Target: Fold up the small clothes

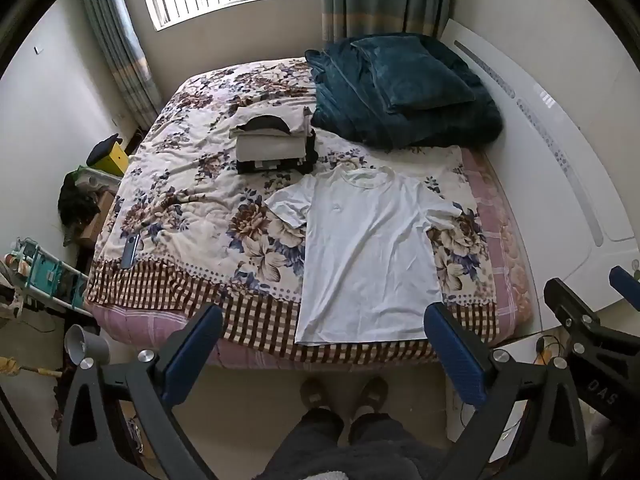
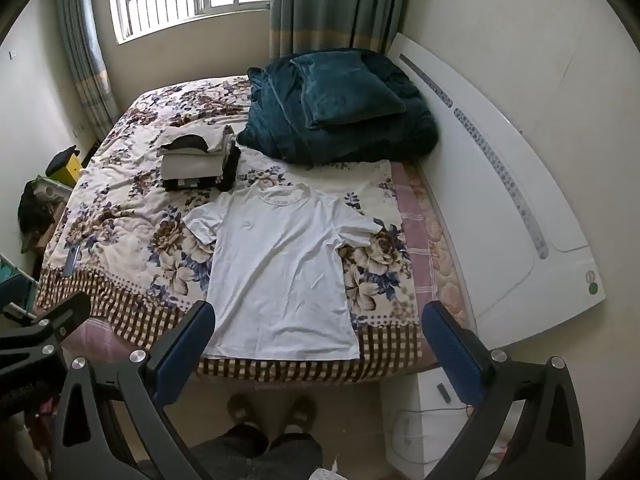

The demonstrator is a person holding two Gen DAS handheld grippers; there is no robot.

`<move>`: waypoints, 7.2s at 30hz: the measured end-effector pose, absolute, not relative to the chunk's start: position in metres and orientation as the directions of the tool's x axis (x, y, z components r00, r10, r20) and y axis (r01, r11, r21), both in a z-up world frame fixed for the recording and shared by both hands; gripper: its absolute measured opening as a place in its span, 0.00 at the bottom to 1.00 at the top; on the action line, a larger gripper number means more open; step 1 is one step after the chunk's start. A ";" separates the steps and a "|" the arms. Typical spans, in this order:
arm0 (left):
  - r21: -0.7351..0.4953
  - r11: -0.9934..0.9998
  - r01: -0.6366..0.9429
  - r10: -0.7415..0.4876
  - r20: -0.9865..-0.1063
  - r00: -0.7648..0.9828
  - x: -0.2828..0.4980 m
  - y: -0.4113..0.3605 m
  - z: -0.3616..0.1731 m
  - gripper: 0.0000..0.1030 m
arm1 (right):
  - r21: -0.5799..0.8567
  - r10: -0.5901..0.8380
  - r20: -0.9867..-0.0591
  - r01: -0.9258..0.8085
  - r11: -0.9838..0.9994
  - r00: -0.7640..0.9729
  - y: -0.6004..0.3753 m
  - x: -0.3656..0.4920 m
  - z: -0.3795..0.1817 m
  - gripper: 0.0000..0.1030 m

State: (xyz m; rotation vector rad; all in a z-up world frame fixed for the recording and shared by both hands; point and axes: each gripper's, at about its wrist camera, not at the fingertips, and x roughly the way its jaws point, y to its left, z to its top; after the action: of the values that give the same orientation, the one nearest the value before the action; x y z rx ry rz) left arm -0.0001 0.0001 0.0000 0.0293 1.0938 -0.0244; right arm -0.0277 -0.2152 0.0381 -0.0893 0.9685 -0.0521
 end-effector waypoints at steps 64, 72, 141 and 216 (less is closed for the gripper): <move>0.022 1.000 0.013 0.012 -0.860 0.510 0.008 0.007 0.039 1.00 | -0.073 -0.051 -0.793 -0.012 0.997 0.608 -0.214 -0.033 0.082 1.00; 0.022 1.000 0.012 0.013 -0.858 0.514 0.006 0.008 0.039 1.00 | -0.070 -0.049 -0.792 -0.011 0.997 0.609 -0.210 -0.030 0.086 1.00; 0.160 0.985 -0.069 0.168 -0.979 0.116 0.413 -0.047 -0.527 1.00 | 0.406 -0.030 -0.860 0.720 0.563 0.509 -0.439 0.417 -0.545 0.05; -0.486 0.673 -0.558 -0.053 -0.784 0.618 0.391 0.179 -0.489 0.01 | 0.017 -0.039 -0.978 0.262 0.965 0.205 -0.212 0.386 -0.550 0.48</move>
State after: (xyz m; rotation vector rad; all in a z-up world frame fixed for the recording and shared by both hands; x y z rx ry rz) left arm 0.3906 0.1786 -0.4891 -0.7967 0.8706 0.3292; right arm 0.3858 -0.2116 -0.5504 0.1945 1.3506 -0.2115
